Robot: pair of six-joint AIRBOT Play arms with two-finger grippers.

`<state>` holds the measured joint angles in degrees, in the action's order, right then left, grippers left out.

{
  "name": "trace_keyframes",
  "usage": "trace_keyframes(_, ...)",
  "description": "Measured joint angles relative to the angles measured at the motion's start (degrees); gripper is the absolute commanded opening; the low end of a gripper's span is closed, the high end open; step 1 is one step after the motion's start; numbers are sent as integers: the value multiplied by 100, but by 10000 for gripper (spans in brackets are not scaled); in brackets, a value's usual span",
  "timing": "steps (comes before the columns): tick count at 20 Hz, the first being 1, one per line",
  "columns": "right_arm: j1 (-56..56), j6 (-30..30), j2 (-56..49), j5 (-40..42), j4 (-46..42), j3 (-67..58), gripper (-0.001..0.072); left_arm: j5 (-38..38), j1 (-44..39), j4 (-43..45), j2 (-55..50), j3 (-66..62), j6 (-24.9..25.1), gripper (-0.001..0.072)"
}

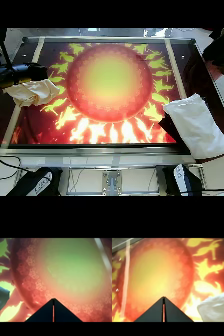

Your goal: Fold the shirts.

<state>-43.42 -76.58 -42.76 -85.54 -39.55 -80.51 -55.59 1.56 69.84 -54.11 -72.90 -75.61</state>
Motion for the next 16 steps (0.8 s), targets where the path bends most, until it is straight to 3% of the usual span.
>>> trace_keyframes(8,3152,249,-745,-37,-686,-13,12,-826,0,0,0,0,-549,14)
trace_keyframes(16,4249,271,-1423,-37,-1141,-13,12,-1027,0,0,0,0,-651,15)
